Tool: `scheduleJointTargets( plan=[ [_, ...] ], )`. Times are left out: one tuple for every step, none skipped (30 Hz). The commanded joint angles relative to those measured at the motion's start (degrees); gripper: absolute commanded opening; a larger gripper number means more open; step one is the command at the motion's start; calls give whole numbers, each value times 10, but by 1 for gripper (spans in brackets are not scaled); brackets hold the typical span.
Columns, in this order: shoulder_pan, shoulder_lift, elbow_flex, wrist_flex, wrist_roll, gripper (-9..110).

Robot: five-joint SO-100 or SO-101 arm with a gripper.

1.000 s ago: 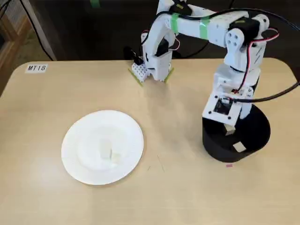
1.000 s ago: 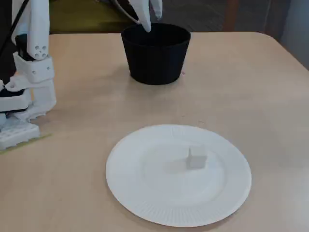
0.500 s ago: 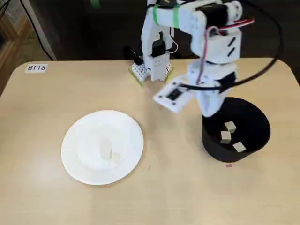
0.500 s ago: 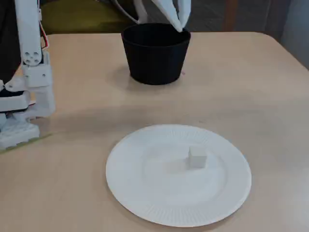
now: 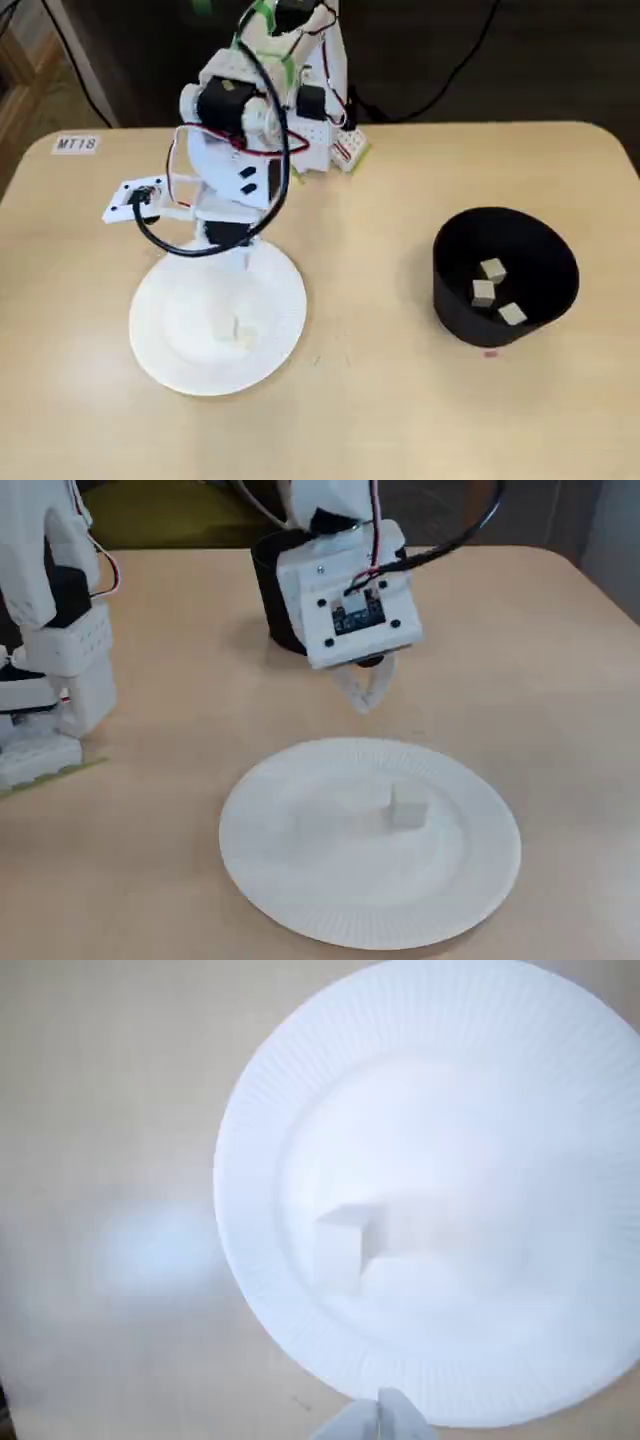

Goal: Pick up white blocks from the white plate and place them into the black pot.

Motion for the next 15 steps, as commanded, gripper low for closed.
scheduleJointTargets(
  plan=[
    [11,28,28,-54,-54,-2],
    [11,20,25,-54,-68,-2],
    [11,13,21,-54,-80,-2],
    [10,5,18,-54,-89,-2],
    [9,-4,12,-50,-91,-2],
    [9,-13,6,-43,-91,-2],
    [10,-21,2,-36,-86,-2],
    [13,-27,-1,-32,-76,0],
    [17,-31,-1,-28,-71,4],
    [20,-33,-1,-25,-68,10],
    [24,-37,-2,-25,-65,15],
    [25,-40,-3,-23,-64,18],
    [26,-47,-8,-18,-64,21],
    [28,-54,-16,-11,-64,24],
    [29,-62,-25,-6,-65,25]
  ],
)
